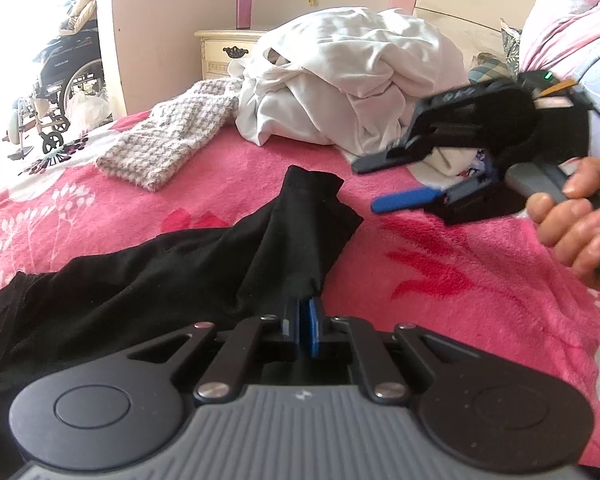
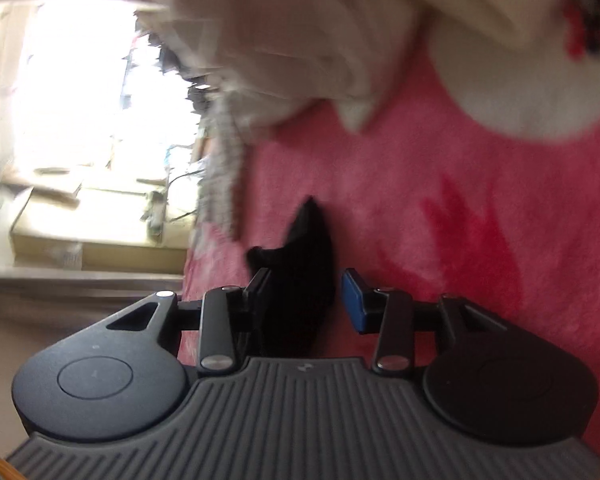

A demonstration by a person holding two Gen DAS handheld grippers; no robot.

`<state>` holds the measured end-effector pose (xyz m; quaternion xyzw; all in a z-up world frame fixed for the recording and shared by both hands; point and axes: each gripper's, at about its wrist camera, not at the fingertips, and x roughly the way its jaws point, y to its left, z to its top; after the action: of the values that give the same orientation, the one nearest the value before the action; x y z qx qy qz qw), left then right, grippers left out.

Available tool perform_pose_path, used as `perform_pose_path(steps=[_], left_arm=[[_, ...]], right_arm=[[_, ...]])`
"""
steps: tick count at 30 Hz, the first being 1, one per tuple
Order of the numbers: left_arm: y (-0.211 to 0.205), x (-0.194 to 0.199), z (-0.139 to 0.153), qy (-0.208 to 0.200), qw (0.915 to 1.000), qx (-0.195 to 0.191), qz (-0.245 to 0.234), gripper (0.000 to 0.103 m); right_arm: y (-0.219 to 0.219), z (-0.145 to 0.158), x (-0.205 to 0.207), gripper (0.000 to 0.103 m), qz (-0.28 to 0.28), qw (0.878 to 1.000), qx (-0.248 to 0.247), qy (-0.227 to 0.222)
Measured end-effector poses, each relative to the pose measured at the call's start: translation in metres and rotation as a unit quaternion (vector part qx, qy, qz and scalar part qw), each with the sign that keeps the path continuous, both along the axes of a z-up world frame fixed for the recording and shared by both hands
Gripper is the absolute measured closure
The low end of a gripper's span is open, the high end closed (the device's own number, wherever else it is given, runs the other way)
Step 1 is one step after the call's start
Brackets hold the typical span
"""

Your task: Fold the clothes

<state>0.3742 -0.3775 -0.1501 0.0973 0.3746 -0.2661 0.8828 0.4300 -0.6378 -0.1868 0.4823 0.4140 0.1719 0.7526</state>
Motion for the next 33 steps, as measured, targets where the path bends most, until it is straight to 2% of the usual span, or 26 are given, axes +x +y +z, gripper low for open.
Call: perform_pose_path(steps=[2, 3, 4, 7, 10, 12, 14, 17, 18, 19, 21, 25, 28, 30, 33], left_arm=[[0.000, 0.001, 0.000, 0.000, 1.0000, 0.001, 0.000, 0.096], [0.000, 0.001, 0.000, 0.000, 1.0000, 0.002, 0.000, 0.095], [-0.001, 0.000, -0.001, -0.001, 1.0000, 0.003, 0.000, 0.094], [-0.002, -0.001, -0.002, -0.002, 1.0000, 0.006, -0.002, 0.094], [-0.004, -0.001, -0.002, -0.003, 0.9999, 0.009, -0.005, 0.094], [-0.005, -0.002, -0.002, -0.004, 0.9999, 0.011, -0.007, 0.094], [-0.005, -0.003, -0.002, -0.005, 0.9999, 0.013, -0.009, 0.094], [-0.005, -0.003, -0.002, -0.005, 0.9998, 0.016, -0.009, 0.094], [-0.006, -0.003, -0.002, -0.006, 0.9998, 0.017, -0.010, 0.093], [-0.006, -0.003, -0.001, -0.006, 0.9997, 0.019, -0.011, 0.090], [-0.007, -0.004, 0.000, -0.011, 0.9995, 0.025, -0.017, 0.082], [-0.014, -0.011, 0.009, -0.039, 0.9981, 0.030, -0.037, 0.052], [-0.028, -0.015, 0.014, -0.062, 0.9956, 0.043, -0.055, 0.041], [-0.043, -0.015, 0.012, -0.079, 0.9924, 0.067, -0.067, 0.039], [-0.067, -0.013, 0.002, -0.103, 0.9853, 0.110, -0.081, 0.040]], right_arm=[[0.013, 0.018, 0.001, 0.064, 0.056, 0.994, -0.070, -0.061], [0.022, 0.026, 0.001, 0.064, 0.091, 0.985, -0.116, -0.091], [0.027, 0.029, 0.003, 0.064, 0.112, 0.978, -0.139, -0.107], [0.039, 0.033, 0.007, 0.064, 0.165, 0.957, -0.189, -0.147], [0.052, 0.037, 0.012, 0.065, 0.217, 0.928, -0.238, -0.185], [0.052, 0.034, 0.014, 0.066, 0.230, 0.923, -0.242, -0.192], [0.053, 0.029, 0.016, 0.068, 0.241, 0.922, -0.236, -0.189], [0.057, 0.023, 0.020, 0.084, 0.258, 0.920, -0.237, -0.177], [0.056, 0.024, 0.017, 0.095, 0.264, 0.918, -0.239, -0.175], [0.056, 0.025, 0.013, 0.100, 0.268, 0.918, -0.234, -0.177], [0.050, 0.031, 0.005, 0.102, 0.266, 0.920, -0.214, -0.191], [0.035, 0.045, -0.005, 0.102, 0.240, 0.935, -0.156, -0.208], [0.027, 0.048, -0.005, 0.102, 0.226, 0.945, -0.117, -0.205], [0.027, 0.049, -0.006, 0.103, 0.221, 0.947, -0.107, -0.205], [0.029, 0.047, -0.004, 0.102, 0.210, 0.949, -0.131, -0.195]])
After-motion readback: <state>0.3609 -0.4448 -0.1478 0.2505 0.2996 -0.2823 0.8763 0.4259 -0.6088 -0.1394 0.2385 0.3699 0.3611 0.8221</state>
